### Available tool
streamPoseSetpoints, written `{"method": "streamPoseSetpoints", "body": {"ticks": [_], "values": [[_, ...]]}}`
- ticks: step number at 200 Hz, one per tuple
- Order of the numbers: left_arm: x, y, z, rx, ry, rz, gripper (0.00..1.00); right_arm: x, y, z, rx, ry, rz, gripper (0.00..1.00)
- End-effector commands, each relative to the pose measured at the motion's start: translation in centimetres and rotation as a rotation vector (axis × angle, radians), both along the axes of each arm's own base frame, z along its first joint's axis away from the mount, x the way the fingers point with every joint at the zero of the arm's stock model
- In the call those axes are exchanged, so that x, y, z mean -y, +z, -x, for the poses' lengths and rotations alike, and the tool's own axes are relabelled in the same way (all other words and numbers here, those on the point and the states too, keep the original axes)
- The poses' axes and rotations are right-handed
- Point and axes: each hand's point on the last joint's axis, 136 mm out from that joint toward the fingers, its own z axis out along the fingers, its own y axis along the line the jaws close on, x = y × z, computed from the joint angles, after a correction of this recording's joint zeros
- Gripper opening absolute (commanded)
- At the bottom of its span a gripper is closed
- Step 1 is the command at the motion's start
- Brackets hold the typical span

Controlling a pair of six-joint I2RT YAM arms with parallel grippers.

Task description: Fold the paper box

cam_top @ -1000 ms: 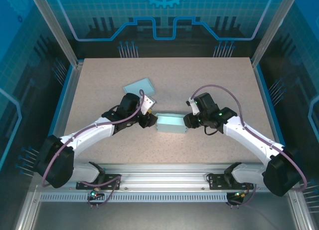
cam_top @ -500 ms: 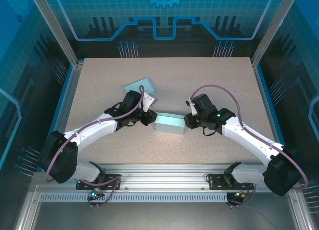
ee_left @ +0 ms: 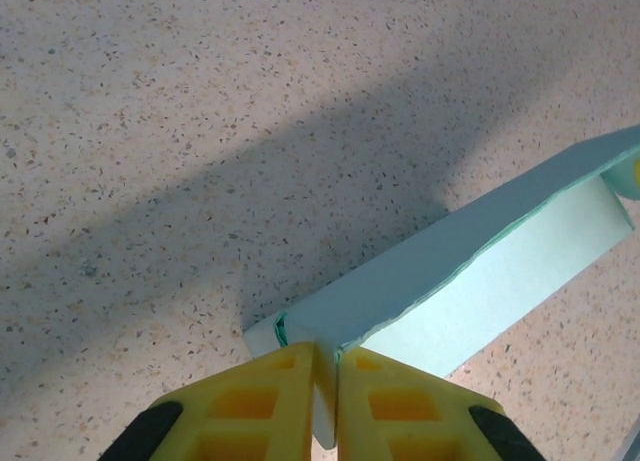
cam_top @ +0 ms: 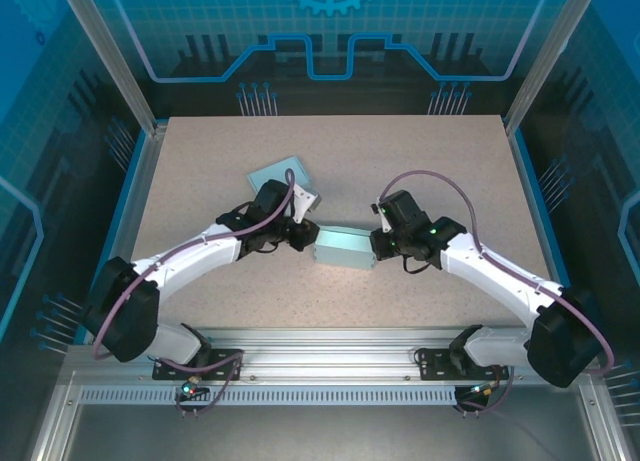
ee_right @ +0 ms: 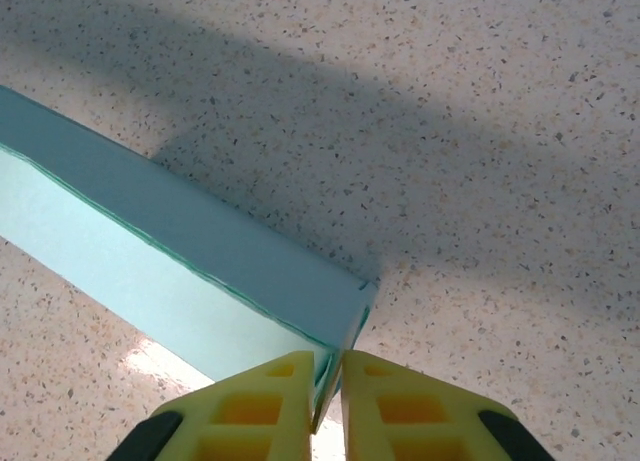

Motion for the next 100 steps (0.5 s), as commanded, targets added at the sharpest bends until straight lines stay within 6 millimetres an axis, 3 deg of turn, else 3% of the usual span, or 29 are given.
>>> {"method": "streamPoseSetpoints", "body": {"ticks": [1, 26, 43, 100], "values": [[0.8, -1.0, 0.8, -0.068, 0.024, 0.036, 0.13, -1.8, 0.2, 0.0, -0.005, 0.009, -0.043, 0.14], [0.8, -0.4, 0.7, -0.061, 0.053, 0.073, 0.14, -1.5, 0.2, -0.2, 0.001, -0.024, -0.042, 0.09], [0.8, 0.0, 0.8, -0.058, 0.063, 0.087, 0.14, -1.5, 0.2, -0.3, 0.000, -0.042, -0.052, 0.00], [1.3, -0.4, 1.4, -0.031, 0.061, 0.075, 0.00, -3.4, 1.7, -0.6, 0.002, -0.032, -0.164, 0.00]]}}
